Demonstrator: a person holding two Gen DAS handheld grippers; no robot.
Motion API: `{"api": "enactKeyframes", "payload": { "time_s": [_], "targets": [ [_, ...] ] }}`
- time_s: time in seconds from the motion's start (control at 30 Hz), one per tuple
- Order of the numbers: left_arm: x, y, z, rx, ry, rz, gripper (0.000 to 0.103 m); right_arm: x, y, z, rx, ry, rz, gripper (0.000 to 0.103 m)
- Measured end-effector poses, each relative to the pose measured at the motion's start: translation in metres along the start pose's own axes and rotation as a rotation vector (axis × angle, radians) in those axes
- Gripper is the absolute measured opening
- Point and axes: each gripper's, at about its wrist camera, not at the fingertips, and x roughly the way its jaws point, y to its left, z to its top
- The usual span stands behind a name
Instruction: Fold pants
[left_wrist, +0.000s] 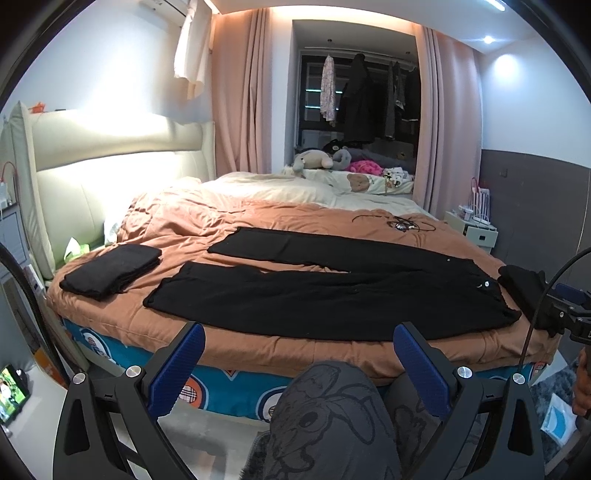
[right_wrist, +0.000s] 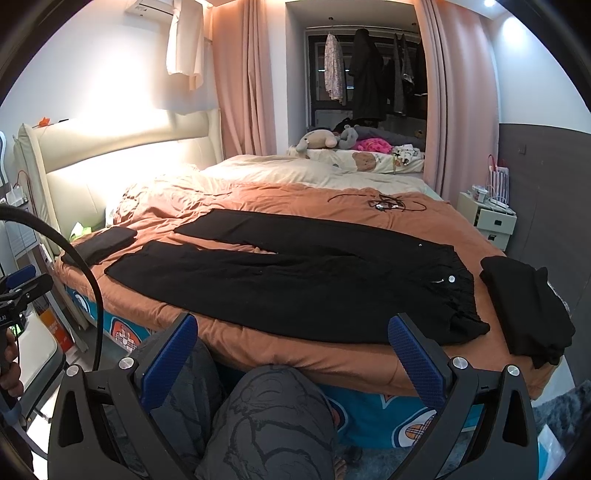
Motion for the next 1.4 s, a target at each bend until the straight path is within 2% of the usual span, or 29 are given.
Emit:
{"api": "enactKeyframes", "payload": {
  "time_s": [1.03,1.2,1.4],
  "targets": [
    [0.000,0.001,-0.001,-0.004,-0.003,0.003,0.103,-0.002,-0.001,0.004,0.015,0.002,0.007,0.103],
    [0.002,0.001,-0.001,-0.017,-0.007,0.003,0.103,-0.001,-0.002,0.012,0.019,0.019,0.016,0.103],
    [0.018,0.007,0.001,-0.041,0.015,-0.001,0.103,-0.001,-0.010,0.022,0.006,0.016,-0.013,0.103]
  ]
}}
